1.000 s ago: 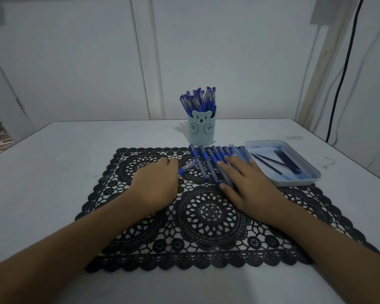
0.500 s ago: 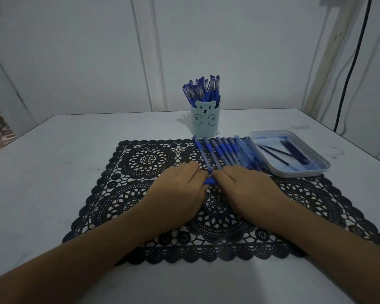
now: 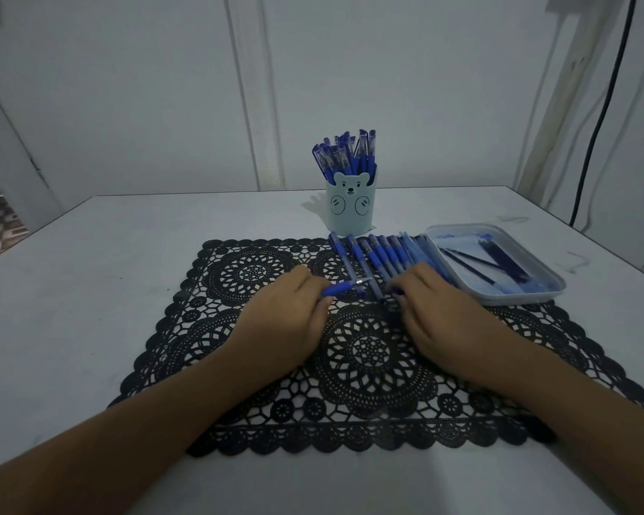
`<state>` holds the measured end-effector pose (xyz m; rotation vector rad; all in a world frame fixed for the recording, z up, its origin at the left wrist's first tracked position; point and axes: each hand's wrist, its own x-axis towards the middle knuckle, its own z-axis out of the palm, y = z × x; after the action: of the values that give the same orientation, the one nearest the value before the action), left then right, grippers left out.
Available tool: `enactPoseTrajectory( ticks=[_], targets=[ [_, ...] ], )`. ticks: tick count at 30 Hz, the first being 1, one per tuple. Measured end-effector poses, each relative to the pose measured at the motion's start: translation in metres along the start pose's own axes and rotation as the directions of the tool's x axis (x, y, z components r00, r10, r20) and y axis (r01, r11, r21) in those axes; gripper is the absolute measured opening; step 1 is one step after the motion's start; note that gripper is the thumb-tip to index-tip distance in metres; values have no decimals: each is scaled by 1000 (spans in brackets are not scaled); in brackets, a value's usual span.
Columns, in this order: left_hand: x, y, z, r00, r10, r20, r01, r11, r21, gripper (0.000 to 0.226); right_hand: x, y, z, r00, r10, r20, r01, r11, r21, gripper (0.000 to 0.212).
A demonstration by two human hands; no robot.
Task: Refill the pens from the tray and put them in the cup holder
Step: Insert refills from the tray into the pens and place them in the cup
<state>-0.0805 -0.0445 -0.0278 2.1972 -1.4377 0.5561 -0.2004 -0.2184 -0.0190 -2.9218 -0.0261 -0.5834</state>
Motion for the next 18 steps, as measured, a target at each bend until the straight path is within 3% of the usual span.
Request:
enactPoseTrajectory(
  ticks=[2, 7, 10, 13, 18],
  targets=[
    [1, -1, 0, 998, -61, -28, 60, 998, -34, 23, -1, 1, 2, 1000, -17, 15, 18, 999, -30, 27],
    [0, 4, 0, 998, 23, -61, -24, 999, -25, 28, 0, 4, 8, 995, -10, -98, 0, 995, -96, 31],
    [-1, 5, 0, 994, 77, -72, -80, 995, -50, 28, 4, -4, -2, 969, 146, -197, -104, 973, 208, 40],
    [-1, 6, 0, 984, 159, -80, -163, 986, -41, 26, 3, -12, -10, 947, 302, -111, -211, 844, 493, 56],
    [-1, 8, -2, 965, 255, -61, -254, 967, 25, 30, 4, -17, -3, 971, 232, -54, -176, 852, 493, 36]
  ],
)
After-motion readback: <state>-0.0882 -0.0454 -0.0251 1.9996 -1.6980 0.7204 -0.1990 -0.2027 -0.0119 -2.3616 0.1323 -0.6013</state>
